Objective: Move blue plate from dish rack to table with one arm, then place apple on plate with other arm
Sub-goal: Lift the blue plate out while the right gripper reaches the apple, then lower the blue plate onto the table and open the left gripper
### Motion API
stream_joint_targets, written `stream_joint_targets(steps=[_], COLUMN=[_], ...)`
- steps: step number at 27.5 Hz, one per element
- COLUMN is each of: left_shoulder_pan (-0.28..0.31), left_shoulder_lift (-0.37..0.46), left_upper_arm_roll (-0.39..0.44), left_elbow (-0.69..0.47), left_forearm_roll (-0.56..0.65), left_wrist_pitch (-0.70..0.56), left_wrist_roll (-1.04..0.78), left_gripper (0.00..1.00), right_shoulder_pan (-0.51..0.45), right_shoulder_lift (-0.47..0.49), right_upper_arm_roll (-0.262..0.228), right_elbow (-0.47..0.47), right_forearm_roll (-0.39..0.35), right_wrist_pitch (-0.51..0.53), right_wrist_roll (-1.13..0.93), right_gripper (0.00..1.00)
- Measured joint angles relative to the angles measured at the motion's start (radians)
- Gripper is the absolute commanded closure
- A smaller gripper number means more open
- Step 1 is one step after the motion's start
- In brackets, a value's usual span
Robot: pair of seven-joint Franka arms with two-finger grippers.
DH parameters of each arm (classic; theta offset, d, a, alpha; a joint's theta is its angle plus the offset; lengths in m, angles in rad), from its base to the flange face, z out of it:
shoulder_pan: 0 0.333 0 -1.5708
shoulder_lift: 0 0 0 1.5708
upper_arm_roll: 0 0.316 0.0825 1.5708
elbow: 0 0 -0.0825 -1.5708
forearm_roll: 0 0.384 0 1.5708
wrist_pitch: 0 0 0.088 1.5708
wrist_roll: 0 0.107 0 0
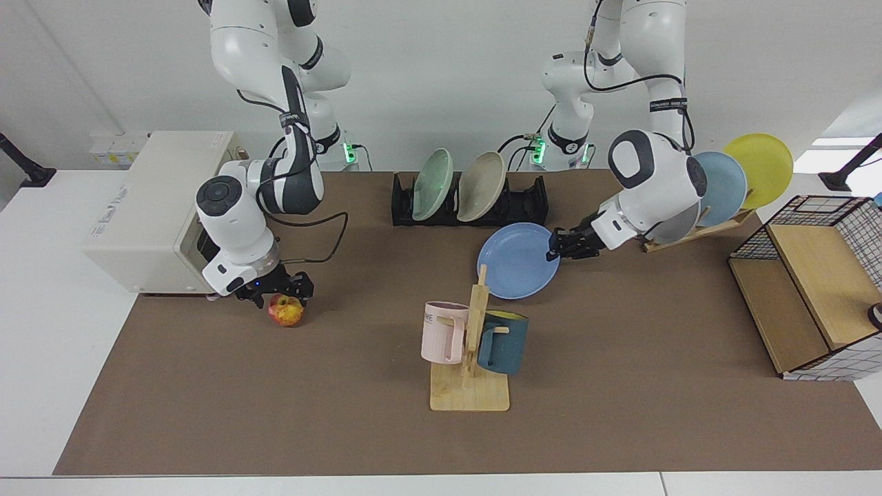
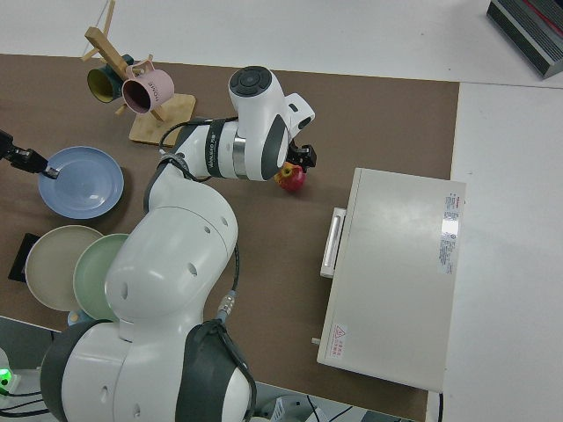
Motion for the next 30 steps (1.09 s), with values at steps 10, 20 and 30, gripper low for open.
stream_joint_targets(steps=[10, 20, 30], left_shoulder_pan=[-0.02, -0.035, -0.04], left_shoulder_lift=[0.0, 0.0, 0.0], left_upper_arm_roll=[-0.08, -0.13, -0.127], left_elbow=[-0.053, -0.073, -0.076], left_forearm_roll=[-0.024, -0.029, -0.008], left_wrist_pitch=[0.157, 0.195, 0.215], left_wrist_roll=[0.005, 0.012, 0.008], left_gripper=[0.93, 0.28, 0.01], right_shoulder_pan=[-0.007, -0.014, -0.013], right_shoulder_lift=[0.027, 0.059, 0.063], right_upper_arm_roll=[0.0, 0.0, 0.001], right_elbow=[-0.027, -0.027, -0.03], right_forearm_roll=[0.0, 0.0, 0.0], right_wrist_pitch=[0.065, 0.083, 0.083], right_wrist_roll=[-0.024, -0.039, -0.041], right_gripper=[0.0, 0.0, 0.0])
